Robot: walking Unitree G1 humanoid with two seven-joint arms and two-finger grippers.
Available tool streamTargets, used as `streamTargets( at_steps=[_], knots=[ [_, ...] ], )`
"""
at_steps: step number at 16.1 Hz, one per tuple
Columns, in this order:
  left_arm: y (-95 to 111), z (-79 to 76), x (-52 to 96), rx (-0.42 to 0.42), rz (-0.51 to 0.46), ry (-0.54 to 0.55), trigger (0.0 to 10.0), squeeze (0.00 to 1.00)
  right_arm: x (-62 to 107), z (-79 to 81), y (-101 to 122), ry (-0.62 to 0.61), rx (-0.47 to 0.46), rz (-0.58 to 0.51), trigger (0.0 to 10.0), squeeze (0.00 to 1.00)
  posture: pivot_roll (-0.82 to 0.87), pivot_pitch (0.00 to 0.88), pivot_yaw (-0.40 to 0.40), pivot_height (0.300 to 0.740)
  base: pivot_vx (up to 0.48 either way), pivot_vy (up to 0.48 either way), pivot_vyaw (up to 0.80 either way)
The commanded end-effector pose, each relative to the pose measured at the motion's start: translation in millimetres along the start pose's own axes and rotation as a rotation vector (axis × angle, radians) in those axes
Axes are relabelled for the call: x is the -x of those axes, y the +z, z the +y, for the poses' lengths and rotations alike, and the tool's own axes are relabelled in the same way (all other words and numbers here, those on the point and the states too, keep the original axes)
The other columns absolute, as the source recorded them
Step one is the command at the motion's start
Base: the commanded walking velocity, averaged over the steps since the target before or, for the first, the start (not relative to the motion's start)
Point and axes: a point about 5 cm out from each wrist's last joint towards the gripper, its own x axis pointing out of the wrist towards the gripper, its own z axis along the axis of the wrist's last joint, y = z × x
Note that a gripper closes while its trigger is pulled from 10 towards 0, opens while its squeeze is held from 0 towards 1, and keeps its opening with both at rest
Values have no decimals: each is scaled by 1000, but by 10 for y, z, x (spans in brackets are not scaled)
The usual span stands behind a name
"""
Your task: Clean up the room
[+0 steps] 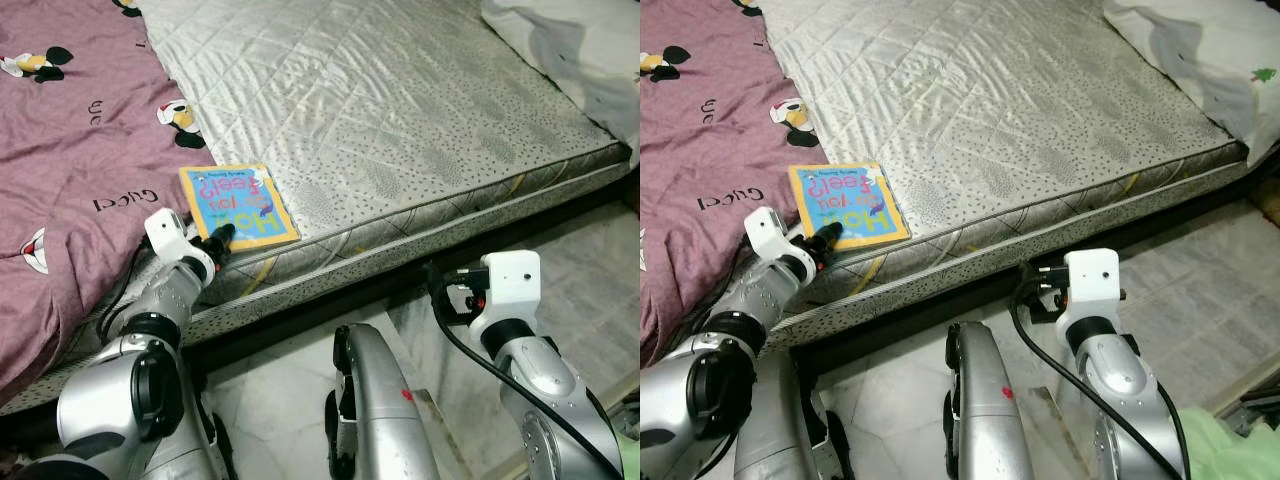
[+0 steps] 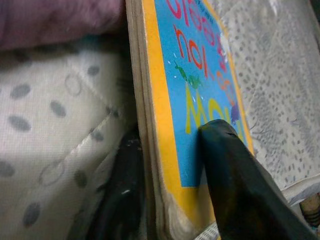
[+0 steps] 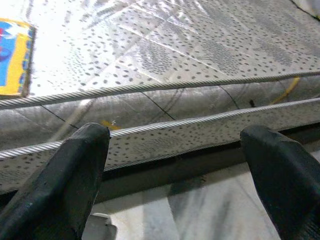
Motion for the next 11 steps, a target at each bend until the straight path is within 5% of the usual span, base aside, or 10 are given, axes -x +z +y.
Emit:
streamTargets(
  at_steps=[1,11],
  knots=[
    [-32,20,5,12,9,11,0,0,6,17,10,56,-51,-16,10000,0,-269,137,-121,528,0,0,0],
    [-14,13,5,11,-6,-10,0,0,47,428,47,492,-219,24,10000,0,-245,80,-110,528,0,0,0]
  ],
)
